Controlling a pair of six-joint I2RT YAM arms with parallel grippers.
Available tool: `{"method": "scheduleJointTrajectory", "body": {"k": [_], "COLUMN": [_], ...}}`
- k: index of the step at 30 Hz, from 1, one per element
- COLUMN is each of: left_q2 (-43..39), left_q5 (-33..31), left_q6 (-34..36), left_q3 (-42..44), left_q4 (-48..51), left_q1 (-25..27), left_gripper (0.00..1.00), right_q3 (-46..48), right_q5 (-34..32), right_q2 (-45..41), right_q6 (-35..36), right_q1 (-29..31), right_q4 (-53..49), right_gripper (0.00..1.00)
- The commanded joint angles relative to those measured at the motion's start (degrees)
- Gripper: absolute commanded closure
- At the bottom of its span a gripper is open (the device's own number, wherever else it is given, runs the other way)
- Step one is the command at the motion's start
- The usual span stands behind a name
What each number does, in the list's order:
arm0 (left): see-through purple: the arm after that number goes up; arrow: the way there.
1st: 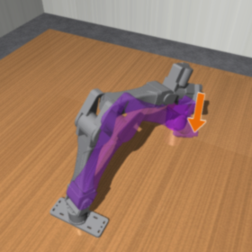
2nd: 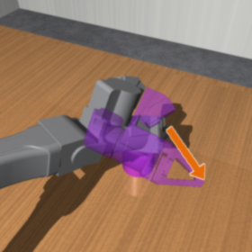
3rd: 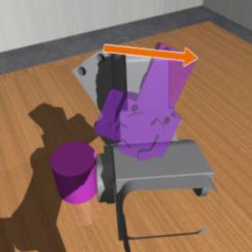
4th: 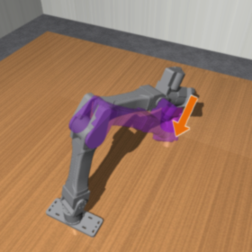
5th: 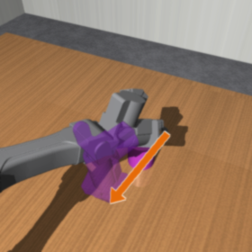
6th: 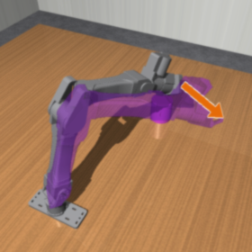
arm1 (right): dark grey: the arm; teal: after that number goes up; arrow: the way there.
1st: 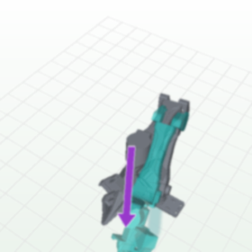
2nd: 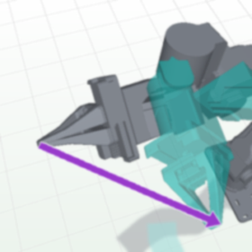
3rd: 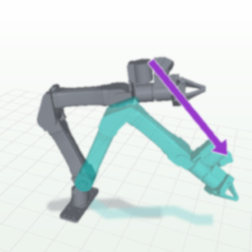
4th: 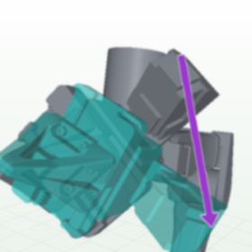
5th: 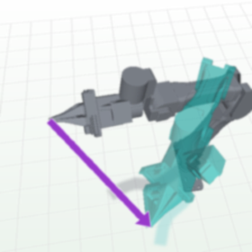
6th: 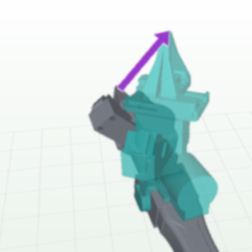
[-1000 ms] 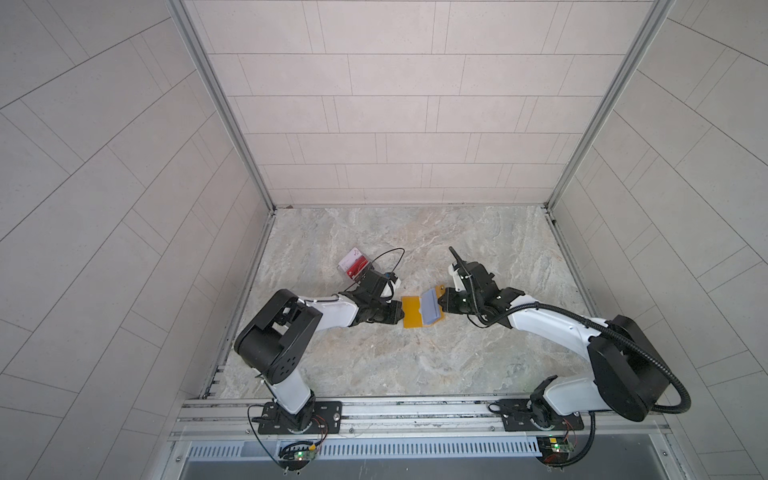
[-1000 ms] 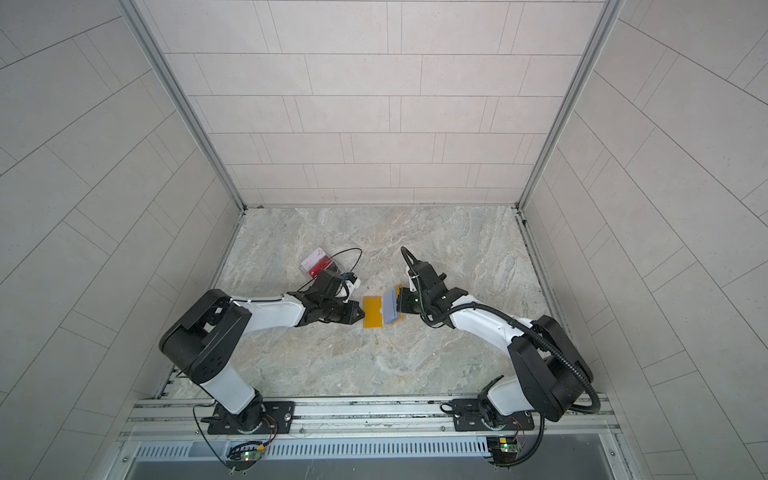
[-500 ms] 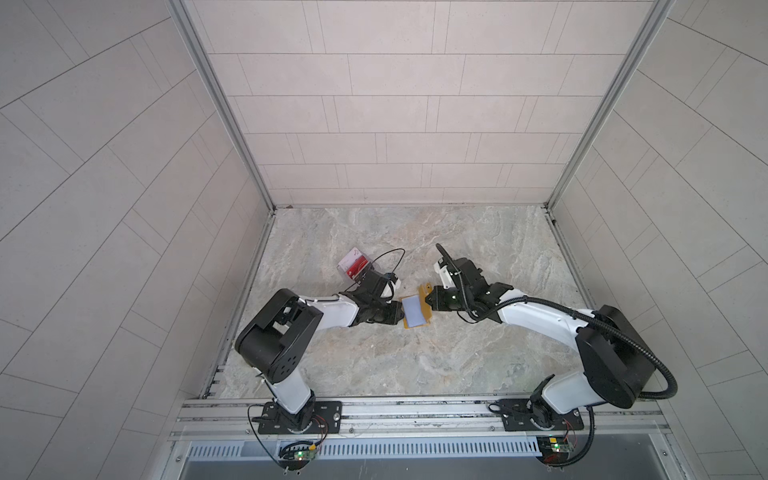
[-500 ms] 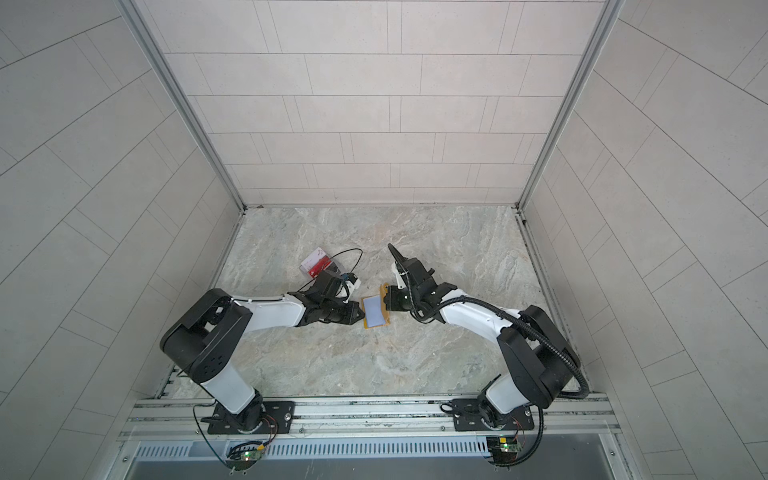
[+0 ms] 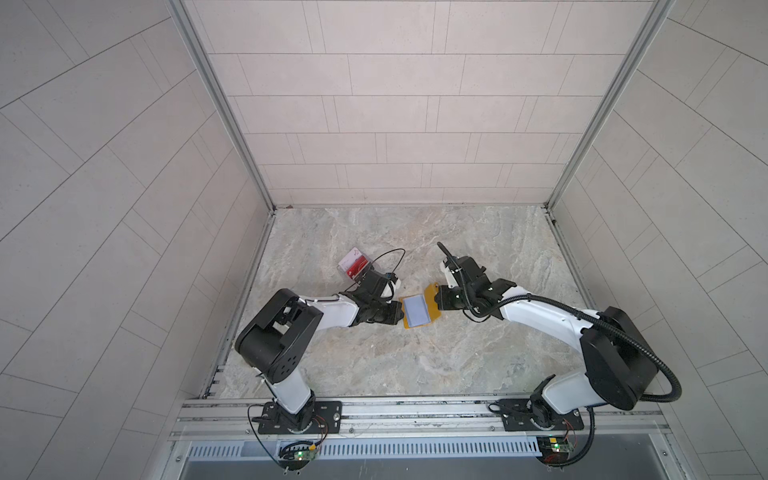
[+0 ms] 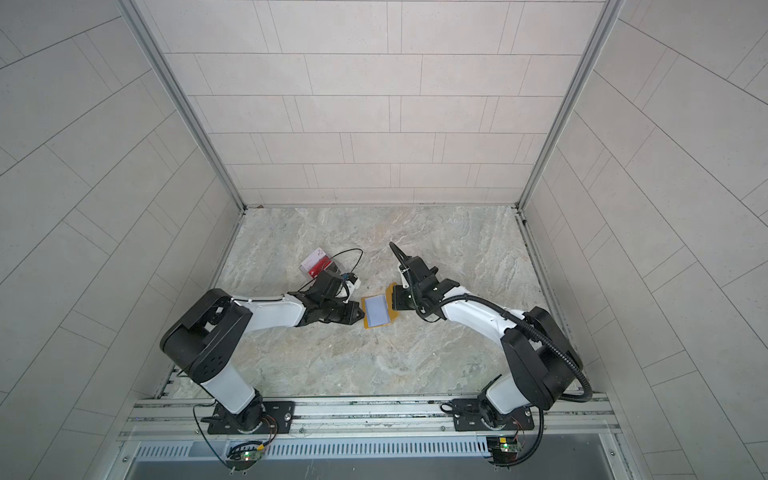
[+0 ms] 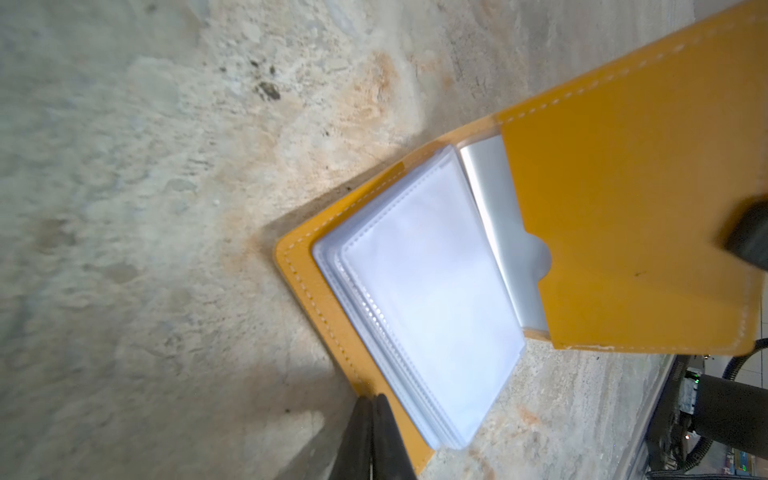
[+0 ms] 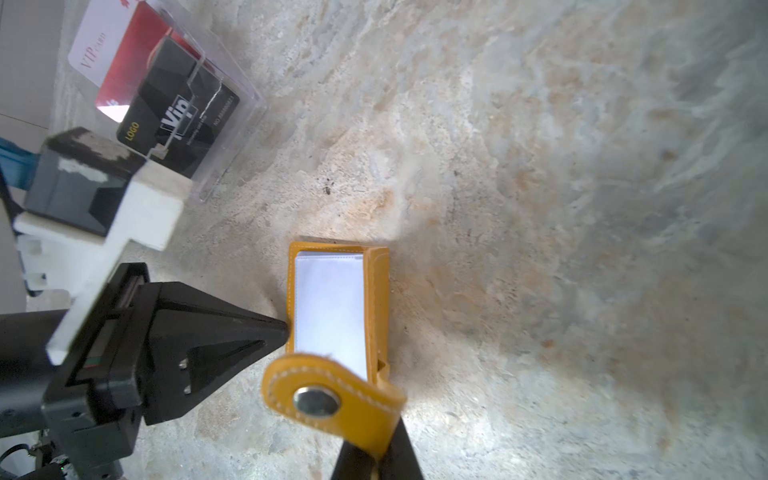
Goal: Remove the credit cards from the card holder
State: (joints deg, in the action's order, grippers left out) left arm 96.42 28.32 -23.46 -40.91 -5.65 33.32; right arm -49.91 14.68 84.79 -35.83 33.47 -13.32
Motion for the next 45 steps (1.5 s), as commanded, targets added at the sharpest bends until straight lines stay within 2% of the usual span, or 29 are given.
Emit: {"method": "scheduleJointTrajectory", "body": {"k": [1,5,11,21,30,45], "left_q2": [-0.3,-0.7,-0.9,-1.1,-1.1,-1.8], "left_q5": [-0.5,-0.7,-0.8,-2.0,-2.6,-2.4], "left_q6": [0.9,0.9,1.1,1.3,1.4,1.1], "left_q3": [-0.7,-0.8,-1.2,-1.3,-0.8,0.2], "left_q4": [1.2,1.2,1.5,2.3,2.4,1.6], "left_q1": [0.3,0.3,0.3,0.3,0.3,0.3], "left_gripper": [0.92,0.92,0.91,0.91,0.9,0.89], "right_q3": [0.7,1.0,1.6,2.6,2.6,3.5], "right_q5": [-2.2,-2.8,-3.7,-5.8,-10.6,-11.8], "right_q2": [-0.4,0.5,2.8,5.2,5.7,8.7], "right_q6": [1.8,2.6,3.4,4.1,5.5,4.8], "right_q1": [-0.3,-0.6,-0.7,-0.7,-0.6,-0.2], "right_q4": [-4.8,-5.7,-6.3,-6.1,-9.4,-7.3], "right_gripper": [1.0,0.98,0.87,0.84,0.7,0.69]}}
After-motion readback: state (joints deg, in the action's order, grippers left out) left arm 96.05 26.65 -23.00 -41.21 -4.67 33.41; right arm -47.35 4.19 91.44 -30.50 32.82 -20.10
